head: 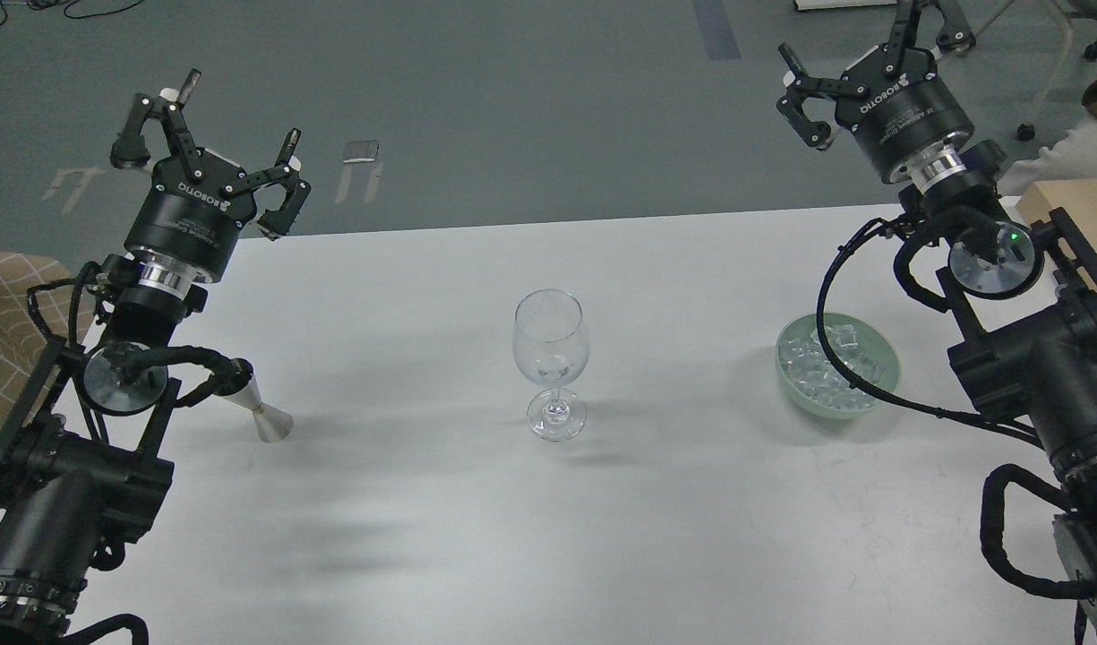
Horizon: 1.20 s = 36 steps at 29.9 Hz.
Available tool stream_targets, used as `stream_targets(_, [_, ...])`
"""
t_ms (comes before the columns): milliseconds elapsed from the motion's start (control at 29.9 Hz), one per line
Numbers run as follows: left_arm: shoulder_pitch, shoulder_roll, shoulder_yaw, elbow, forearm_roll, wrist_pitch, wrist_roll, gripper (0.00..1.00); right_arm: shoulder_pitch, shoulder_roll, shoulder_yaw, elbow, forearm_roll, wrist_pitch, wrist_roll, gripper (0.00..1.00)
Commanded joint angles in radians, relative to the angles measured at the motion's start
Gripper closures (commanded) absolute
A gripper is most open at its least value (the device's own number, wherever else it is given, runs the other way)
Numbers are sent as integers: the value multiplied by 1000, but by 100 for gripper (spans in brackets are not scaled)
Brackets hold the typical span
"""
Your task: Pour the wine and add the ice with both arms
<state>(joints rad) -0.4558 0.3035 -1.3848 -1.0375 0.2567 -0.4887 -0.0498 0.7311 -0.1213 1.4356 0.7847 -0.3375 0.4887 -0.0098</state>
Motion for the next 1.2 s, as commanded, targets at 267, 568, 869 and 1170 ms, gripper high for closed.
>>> stream_targets(267, [6,0,1,-4,-1,0,10,2,4,3,0,2,0,0,-3,0])
stream_targets(568, [6,-3,1,-1,-1,0,7,2,8,8,0,4,2,0,-3,0])
stream_targets(869, [-3,-4,0,1,-1,0,4,2,11,9,0,2,2,0,-3,0])
stream_targets(1170, [2,-4,0,-1,-1,0,8,2,4,11,-1,8,2,0,-3,0])
